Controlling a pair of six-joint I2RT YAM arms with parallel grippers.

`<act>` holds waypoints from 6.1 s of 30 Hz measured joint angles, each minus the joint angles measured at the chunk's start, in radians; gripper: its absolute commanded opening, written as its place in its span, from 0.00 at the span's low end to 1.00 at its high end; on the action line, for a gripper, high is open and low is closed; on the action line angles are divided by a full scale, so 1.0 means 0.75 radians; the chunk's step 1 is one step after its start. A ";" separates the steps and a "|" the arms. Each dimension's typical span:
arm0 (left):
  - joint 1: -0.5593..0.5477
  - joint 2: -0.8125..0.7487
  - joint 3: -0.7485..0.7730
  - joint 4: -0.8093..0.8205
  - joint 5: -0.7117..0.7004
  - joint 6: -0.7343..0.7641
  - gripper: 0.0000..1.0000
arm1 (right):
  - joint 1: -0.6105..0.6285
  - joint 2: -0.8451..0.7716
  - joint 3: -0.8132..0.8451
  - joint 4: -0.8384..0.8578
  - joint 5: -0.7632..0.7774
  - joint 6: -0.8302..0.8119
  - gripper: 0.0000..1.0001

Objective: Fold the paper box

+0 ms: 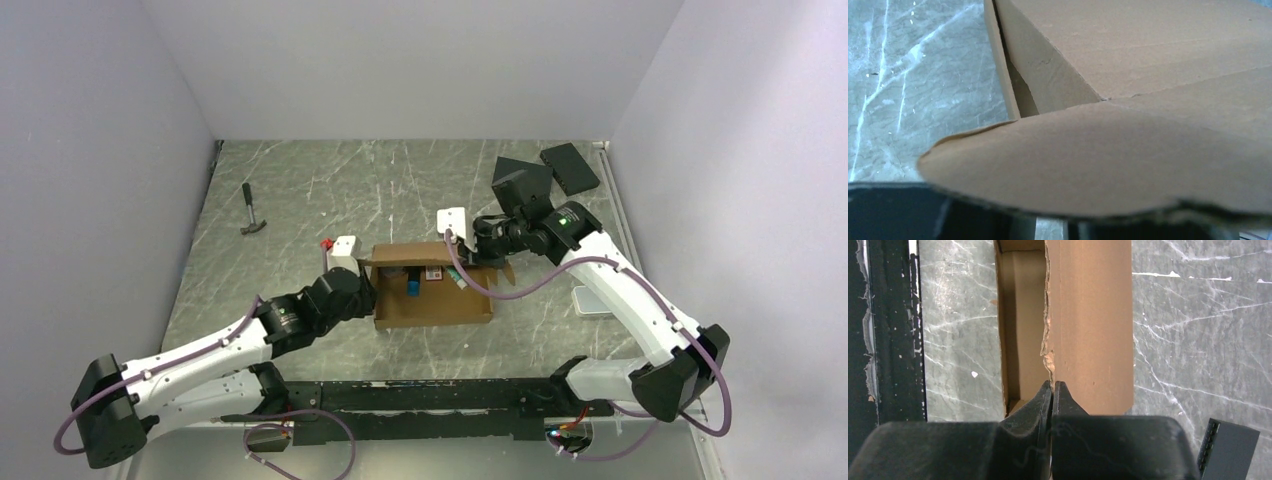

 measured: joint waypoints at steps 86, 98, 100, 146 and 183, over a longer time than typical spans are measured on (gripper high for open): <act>0.491 0.518 0.213 -0.061 0.849 0.202 0.39 | 0.011 0.014 -0.365 -0.173 -0.259 -0.231 0.68; 0.493 0.571 0.218 -0.065 0.863 0.201 0.39 | -0.256 0.031 -0.339 0.075 -0.296 0.088 0.12; 0.494 0.574 0.218 -0.064 0.865 0.200 0.39 | -0.255 0.046 -0.394 0.138 -0.223 0.125 0.08; 0.536 0.600 0.198 0.059 0.969 0.136 0.37 | -0.649 0.428 -0.569 0.570 -0.290 0.838 0.41; 0.689 0.365 -0.355 0.712 1.187 -0.382 0.97 | -0.804 0.611 -0.510 0.536 -0.519 0.996 0.17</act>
